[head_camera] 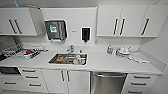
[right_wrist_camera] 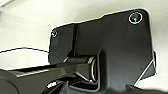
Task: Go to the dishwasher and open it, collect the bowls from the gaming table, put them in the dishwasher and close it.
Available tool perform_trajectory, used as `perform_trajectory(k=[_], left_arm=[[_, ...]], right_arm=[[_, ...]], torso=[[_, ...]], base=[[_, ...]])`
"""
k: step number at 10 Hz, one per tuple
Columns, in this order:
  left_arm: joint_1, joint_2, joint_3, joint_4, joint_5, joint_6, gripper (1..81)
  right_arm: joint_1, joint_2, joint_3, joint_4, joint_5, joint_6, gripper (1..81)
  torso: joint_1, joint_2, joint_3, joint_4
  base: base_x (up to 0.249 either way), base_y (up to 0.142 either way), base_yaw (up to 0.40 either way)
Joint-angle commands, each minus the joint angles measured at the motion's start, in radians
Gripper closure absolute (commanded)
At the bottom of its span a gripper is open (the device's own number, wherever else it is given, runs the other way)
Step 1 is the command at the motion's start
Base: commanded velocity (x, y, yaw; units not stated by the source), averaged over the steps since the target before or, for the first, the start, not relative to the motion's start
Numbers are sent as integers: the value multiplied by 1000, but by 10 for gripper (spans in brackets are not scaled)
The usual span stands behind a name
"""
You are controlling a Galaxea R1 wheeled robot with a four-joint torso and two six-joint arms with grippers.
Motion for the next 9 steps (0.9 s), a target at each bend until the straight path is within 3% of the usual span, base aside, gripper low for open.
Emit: perform_trajectory(k=[1,9], left_arm=[[-49,-23,11,-1,49,5,10],[-44,-20,11,1,44,5,10]], right_arm=[[40,-25,17,-15,-51,-4,10],[37,-22,16,-12,-49,-4,10]], torso=[[0,0,0,0],[0,0,0,0]], base=[[113,0,0],[115,0,0]])
